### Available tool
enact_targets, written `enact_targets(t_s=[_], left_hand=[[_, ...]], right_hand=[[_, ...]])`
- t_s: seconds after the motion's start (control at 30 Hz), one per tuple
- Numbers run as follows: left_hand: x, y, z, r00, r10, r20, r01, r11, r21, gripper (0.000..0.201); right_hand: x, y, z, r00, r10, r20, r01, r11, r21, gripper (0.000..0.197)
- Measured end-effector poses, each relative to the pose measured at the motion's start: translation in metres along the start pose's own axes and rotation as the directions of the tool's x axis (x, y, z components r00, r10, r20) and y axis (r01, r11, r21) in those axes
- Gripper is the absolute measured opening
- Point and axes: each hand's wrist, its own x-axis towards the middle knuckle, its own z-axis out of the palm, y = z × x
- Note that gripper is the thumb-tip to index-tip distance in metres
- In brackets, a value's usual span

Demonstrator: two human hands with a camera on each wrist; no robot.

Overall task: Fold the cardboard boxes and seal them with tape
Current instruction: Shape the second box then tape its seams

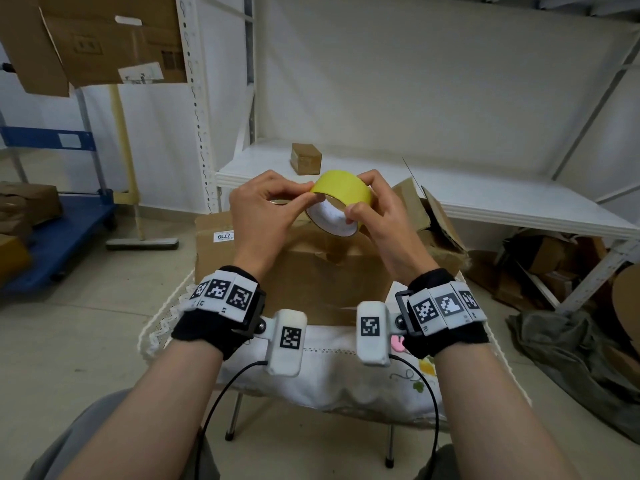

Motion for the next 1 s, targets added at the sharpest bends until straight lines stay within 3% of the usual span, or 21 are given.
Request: enact_targets(t_s=[0.17, 0.23, 0.33, 0.43, 0.6, 1.0], left_hand=[[-0.003, -0.004, 0.004, 0.997, -0.027, -0.074, 0.03, 0.999, 0.042, 0.018], [-0.002, -0.002, 0.003, 1.0, -0.02, -0.007, 0.02, 1.0, 0.008, 0.018], [0.002, 0.001, 0.003, 0.984, -0.015, 0.177, 0.025, 0.998, -0.058, 0.038], [0.003, -0.002, 0.002, 0.958, 0.082, 0.275, -0.112, 0.989, 0.095, 0.048], [0.002, -0.006, 0.003, 0.93, 0.261, 0.258, -0.313, 0.932, 0.183, 0.045], [-0.003, -0.009, 0.006, 0.883, 0.377, 0.279, -0.443, 0.866, 0.232, 0.03]], right_hand=[[-0.001, 0.0, 0.003, 0.999, -0.007, 0.046, 0.007, 1.0, 0.004, 0.02], [-0.001, 0.0, 0.002, 0.998, -0.015, 0.061, 0.015, 1.0, 0.0, 0.025], [0.0, -0.001, 0.001, 0.995, -0.02, 0.102, 0.021, 1.0, -0.006, 0.032], [0.0, 0.001, 0.006, 0.988, -0.041, 0.15, 0.05, 0.997, -0.06, 0.036], [0.0, 0.01, 0.009, 0.99, 0.014, 0.141, 0.01, 0.986, -0.169, 0.025], [0.002, 0.013, 0.012, 0.985, 0.039, 0.171, -0.001, 0.977, -0.215, 0.014]])
